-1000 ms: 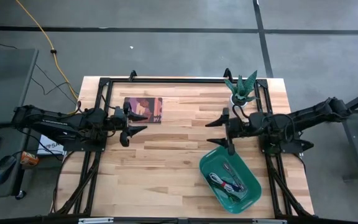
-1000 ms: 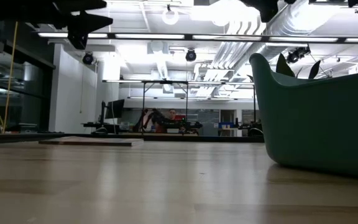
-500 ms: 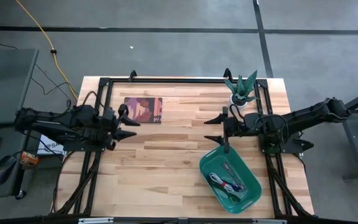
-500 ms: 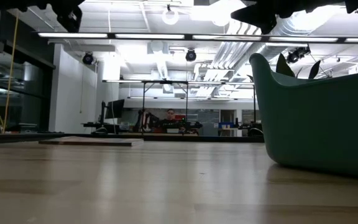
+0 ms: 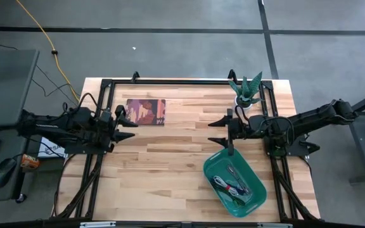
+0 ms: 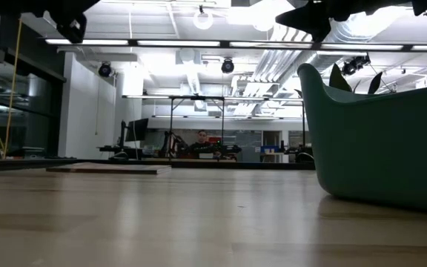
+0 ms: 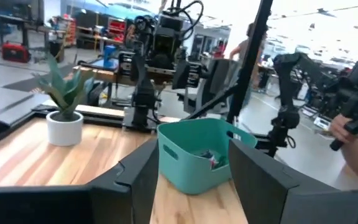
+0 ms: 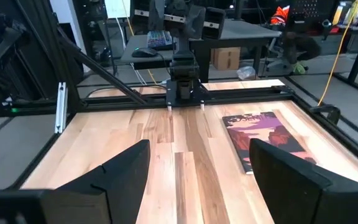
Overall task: Pick and place USB-C Cables
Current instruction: Return to Home Position
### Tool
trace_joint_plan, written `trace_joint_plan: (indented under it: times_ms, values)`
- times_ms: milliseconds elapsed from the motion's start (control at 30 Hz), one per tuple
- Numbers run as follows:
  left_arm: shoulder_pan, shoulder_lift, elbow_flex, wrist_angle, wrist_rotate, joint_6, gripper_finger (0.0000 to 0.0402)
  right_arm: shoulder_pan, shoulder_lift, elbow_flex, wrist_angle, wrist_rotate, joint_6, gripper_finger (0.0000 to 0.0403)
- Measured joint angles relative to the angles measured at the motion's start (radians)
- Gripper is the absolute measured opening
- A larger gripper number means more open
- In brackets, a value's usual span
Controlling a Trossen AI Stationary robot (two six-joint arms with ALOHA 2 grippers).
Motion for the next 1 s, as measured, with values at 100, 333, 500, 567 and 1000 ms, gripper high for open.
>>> trace_joint_plan:
  times_ms: [100,333,500,567,1000]
  values:
    - [0.000,-0.028,-0.048,0.013,-0.008,-0.001,0.0155,-0.003,0.000,0.000,0.000,0.000,-0.006,0.0265]
    - [0.000,-0.062,-0.196,0.147,-0.039,-0.056,0.0048,-0.006,0.000,0.000,-0.001,0.001,-0.018,0.0265]
    - [0.000,-0.088,-0.257,0.196,-0.039,-0.071,0.0009,-0.005,0.000,0.000,-0.002,0.001,0.002,0.0265]
    - [0.000,-0.111,-0.279,0.199,-0.052,-0.063,0.0004,-0.005,0.000,0.000,-0.004,0.001,0.008,0.0265]
    - [0.000,-0.230,-0.346,0.155,-0.087,-0.010,0.0000,-0.006,-0.129,0.000,-0.335,0.075,0.108,0.0156]
